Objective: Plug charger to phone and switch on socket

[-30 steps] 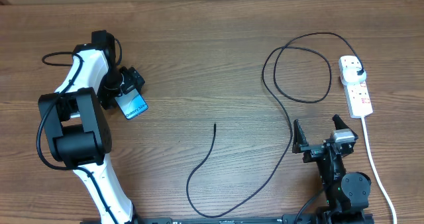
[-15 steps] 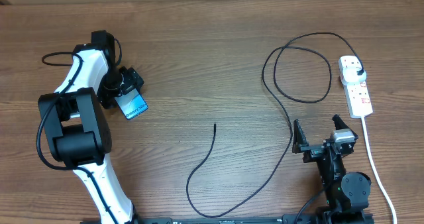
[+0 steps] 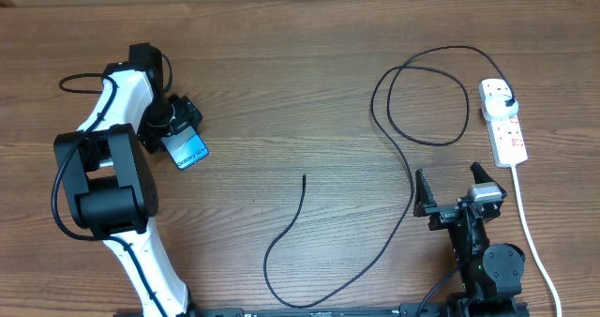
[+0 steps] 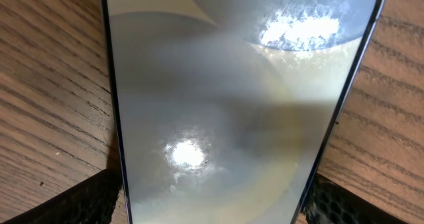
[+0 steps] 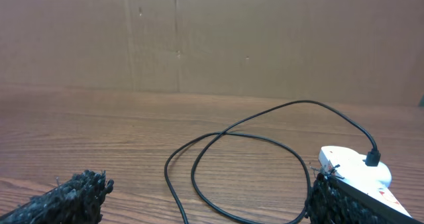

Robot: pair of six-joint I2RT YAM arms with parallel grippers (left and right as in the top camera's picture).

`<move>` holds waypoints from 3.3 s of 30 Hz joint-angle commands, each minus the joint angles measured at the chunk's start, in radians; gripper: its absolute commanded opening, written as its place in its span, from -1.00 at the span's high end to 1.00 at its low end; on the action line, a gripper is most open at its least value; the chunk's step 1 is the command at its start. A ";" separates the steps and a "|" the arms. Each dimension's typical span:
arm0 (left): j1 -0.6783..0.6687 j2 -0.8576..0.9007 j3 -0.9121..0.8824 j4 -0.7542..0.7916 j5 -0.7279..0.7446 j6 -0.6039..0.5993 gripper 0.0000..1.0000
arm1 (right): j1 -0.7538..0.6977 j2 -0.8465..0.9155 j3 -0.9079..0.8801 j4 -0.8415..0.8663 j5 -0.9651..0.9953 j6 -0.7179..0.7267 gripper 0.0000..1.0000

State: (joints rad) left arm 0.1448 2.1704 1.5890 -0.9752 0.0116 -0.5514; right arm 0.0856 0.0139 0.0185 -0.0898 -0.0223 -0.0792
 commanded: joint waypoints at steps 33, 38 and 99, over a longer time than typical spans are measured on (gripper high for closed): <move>0.005 0.018 -0.017 0.005 0.004 -0.013 -0.40 | 0.004 -0.011 -0.011 0.005 0.003 -0.001 -0.99; 0.005 0.018 -0.017 0.005 0.004 -0.013 -0.39 | 0.004 -0.011 -0.011 0.005 0.003 -0.001 -1.00; 0.005 -0.052 0.280 -0.204 0.580 -0.002 0.92 | 0.004 -0.011 -0.011 0.006 0.003 -0.001 -0.99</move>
State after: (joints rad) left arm 0.1448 2.1674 1.8355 -1.1790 0.3275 -0.5510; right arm 0.0856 0.0139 0.0185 -0.0906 -0.0216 -0.0788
